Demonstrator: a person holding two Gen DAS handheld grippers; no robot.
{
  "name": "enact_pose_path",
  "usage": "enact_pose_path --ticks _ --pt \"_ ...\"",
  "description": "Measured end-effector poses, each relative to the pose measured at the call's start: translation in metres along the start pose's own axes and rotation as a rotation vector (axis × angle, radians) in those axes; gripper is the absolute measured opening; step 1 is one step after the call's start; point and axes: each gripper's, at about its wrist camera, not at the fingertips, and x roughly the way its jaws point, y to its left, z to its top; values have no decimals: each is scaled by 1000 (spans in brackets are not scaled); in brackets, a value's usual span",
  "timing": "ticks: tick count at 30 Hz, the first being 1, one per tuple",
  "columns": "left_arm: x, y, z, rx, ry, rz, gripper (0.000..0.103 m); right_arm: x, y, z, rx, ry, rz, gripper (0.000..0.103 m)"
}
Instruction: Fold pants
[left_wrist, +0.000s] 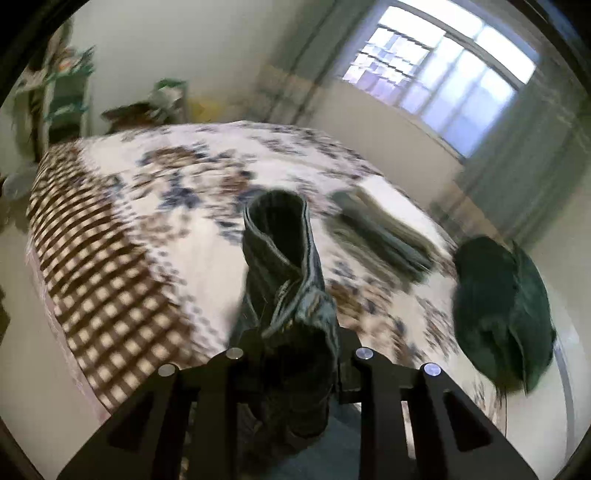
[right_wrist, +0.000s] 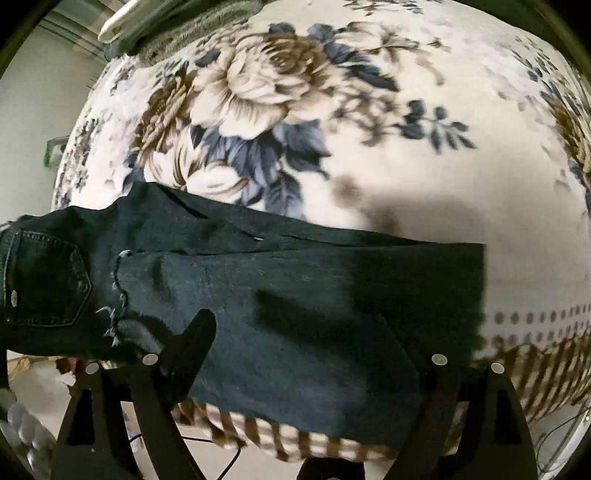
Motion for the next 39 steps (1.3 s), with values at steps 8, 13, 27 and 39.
enact_pose_path --ticks 8,13,27,39 --pt "-5 -132 -116 121 182 -97 20 -54 -101 2 80 -9 14 89" --pt "27 -187 -219 154 377 -116 20 -70 -170 7 101 -17 -42 89" --pt "85 -230 -287 253 608 61 24 -82 -319 -11 259 -10 -81 89" --pt "41 -206 -219 275 573 260 82 -59 -285 -5 336 54 537 97"
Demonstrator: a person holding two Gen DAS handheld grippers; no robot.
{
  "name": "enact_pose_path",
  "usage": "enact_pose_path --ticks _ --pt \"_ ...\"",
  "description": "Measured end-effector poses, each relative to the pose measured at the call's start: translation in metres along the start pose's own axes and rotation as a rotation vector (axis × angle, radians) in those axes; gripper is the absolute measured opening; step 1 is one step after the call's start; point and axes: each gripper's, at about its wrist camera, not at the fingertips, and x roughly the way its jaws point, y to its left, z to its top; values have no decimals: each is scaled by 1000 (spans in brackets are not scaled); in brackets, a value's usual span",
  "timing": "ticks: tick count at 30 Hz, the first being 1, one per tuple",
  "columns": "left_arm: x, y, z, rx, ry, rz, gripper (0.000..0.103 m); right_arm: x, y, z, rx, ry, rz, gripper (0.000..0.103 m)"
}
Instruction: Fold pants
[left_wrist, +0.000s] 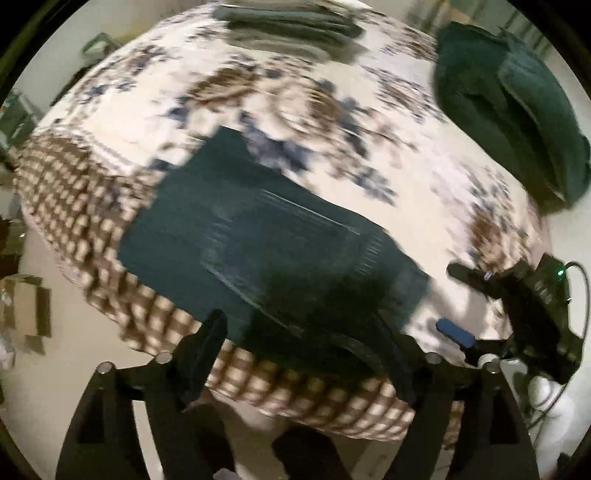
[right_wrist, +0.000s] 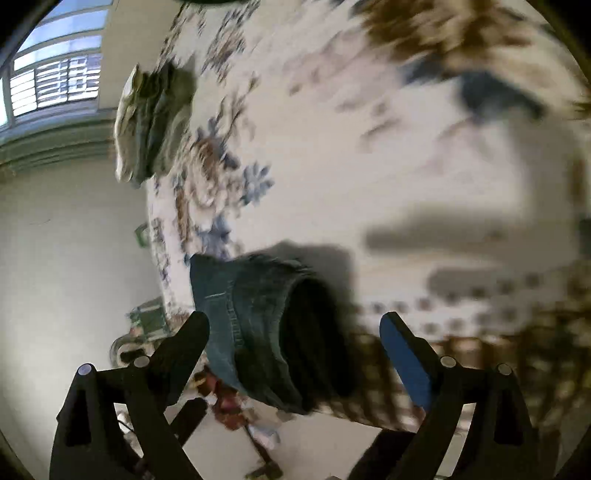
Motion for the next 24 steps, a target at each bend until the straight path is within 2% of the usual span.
enact_pose_path --ticks 4,6,7,8,9,10,13,16,19,21,23,24 --pt "17 37 28 -22 8 145 82 55 -2 4 -8 77 -83 98" --pt "24 48 39 -4 -4 197 82 77 -10 2 42 134 -30 98" --pt "29 52 45 10 -8 224 82 77 -11 0 55 121 -6 86" --pt "34 57 51 23 -9 245 82 74 -10 -2 53 86 40 40" --pt "39 61 57 35 -7 265 82 73 -7 -4 35 83 21 14" --pt "44 63 62 46 -5 277 82 69 -2 -7 12 65 -32 11" --pt "53 68 71 69 1 305 82 47 13 -13 -57 -6 -101 10" --pt "61 72 73 85 11 312 82 34 4 -7 -26 -53 -174 10" --pt "66 74 72 87 20 311 82 41 -10 0 8 -13 -181 12" --pt "68 75 70 83 24 300 82 44 -6 4 -18 21 -198 25" --pt "70 75 66 94 26 305 82 36 -1 3 -35 28 -208 50" --pt "71 74 64 97 28 301 82 30 0 0 -41 24 -209 54"
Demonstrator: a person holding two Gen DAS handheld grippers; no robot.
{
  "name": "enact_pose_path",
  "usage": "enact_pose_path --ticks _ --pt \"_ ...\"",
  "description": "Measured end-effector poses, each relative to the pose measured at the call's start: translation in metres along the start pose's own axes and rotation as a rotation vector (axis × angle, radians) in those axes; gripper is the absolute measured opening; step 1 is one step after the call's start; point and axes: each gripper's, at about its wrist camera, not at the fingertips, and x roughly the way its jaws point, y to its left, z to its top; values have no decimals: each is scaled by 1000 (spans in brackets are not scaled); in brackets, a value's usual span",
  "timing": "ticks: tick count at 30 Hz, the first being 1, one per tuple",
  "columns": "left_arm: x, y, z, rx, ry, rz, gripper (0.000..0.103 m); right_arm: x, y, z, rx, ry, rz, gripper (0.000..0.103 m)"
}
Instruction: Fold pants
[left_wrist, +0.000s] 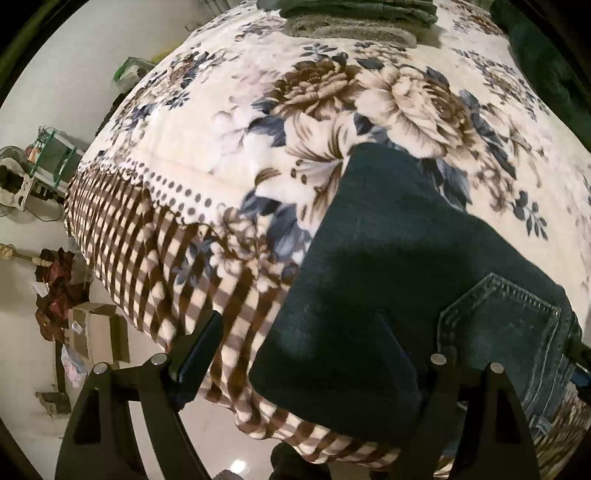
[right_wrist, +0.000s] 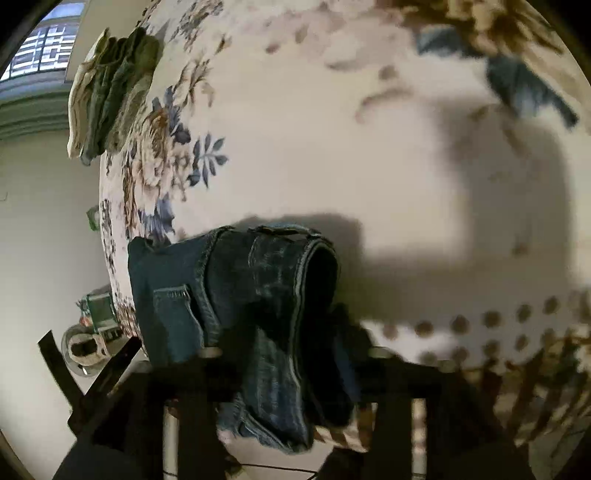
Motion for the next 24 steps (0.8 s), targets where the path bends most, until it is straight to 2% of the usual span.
enact_pose_path --ticks 2,3,8,9,10,12,14,15,18,19,20,22,24 --pt "1 -2 -3 11 -2 10 82 -7 -1 -7 4 3 34 67" --pt "2 -3 -4 15 -3 7 82 -6 -2 -11 11 21 52 68" --pt "6 -6 -6 22 1 2 82 22 -4 -26 49 135 82 67" --pt "6 -6 -6 23 1 -2 82 27 -6 -29 54 138 88 59" --pt "7 -6 -6 24 0 -9 82 30 -9 -33 47 113 47 25" --pt "7 -5 -5 28 -2 -14 82 36 -20 -34 57 102 -11 22" --pt "5 -4 -3 38 -9 -17 82 42 -33 -32 102 121 12 22" --pt "4 -3 -2 39 -11 -19 82 40 -28 -30 76 136 12 22" --pt "5 3 4 18 -5 -48 82 19 -8 -24 2 120 11 34" --pt "7 4 9 17 -1 -57 82 4 -1 -19 -12 71 14 42" --pt "10 4 16 22 -3 -56 82 -5 0 -15 -8 35 19 56" --pt "17 4 36 25 -6 -63 82 -16 -2 -3 33 -29 54 73" --pt "26 3 55 20 3 -73 82 -2 -10 12 114 -1 90 74"
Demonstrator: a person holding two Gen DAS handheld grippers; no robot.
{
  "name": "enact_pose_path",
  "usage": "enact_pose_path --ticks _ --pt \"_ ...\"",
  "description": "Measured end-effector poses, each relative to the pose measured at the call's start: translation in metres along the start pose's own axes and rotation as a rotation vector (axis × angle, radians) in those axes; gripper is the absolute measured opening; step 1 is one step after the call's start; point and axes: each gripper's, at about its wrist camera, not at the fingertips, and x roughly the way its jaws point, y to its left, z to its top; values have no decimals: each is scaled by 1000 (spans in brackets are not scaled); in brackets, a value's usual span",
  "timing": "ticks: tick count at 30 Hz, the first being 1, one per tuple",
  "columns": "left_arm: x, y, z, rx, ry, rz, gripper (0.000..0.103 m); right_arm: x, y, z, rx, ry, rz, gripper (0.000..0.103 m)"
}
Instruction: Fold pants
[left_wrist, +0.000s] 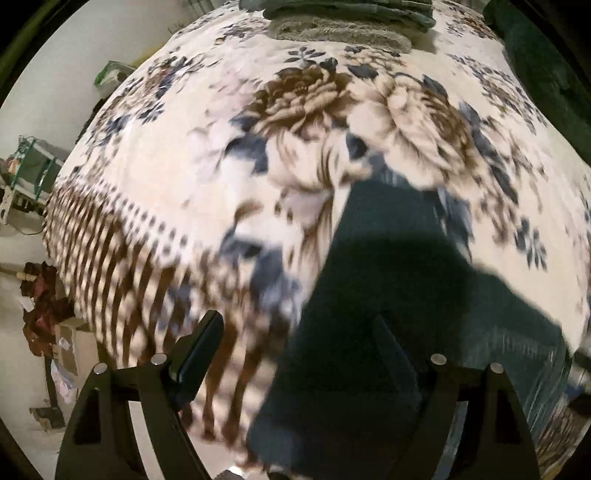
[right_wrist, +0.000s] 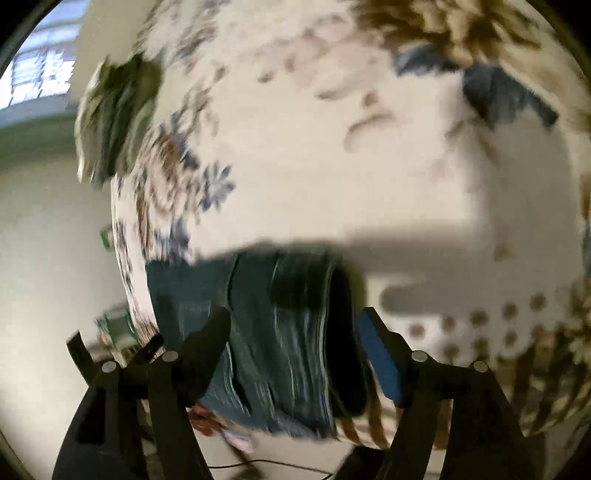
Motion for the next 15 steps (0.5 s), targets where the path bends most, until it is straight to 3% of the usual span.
enact_pose_path --ticks 2,4,6,7,8,10,13,15 --pt "14 0 24 -4 15 -12 82 23 -8 8 69 75 30 74" --pt "34 -6 44 11 56 -40 82 32 -11 12 96 66 39 73" --pt "59 -14 56 45 118 -49 87 30 -8 11 76 26 51 17" --pt "73 -15 57 57 156 -46 97 25 -3 9 40 8 42 7" --pt "83 -12 56 58 178 -48 103 20 5 7 -2 -30 -18 7" --pt "90 -1 56 33 195 -120 103 20 11 7 -49 -53 -92 7" --pt "75 12 53 20 171 -149 103 27 9 18 -33 -24 -115 8" --pt "58 18 46 34 139 -167 103 23 11 21 -49 5 -132 14"
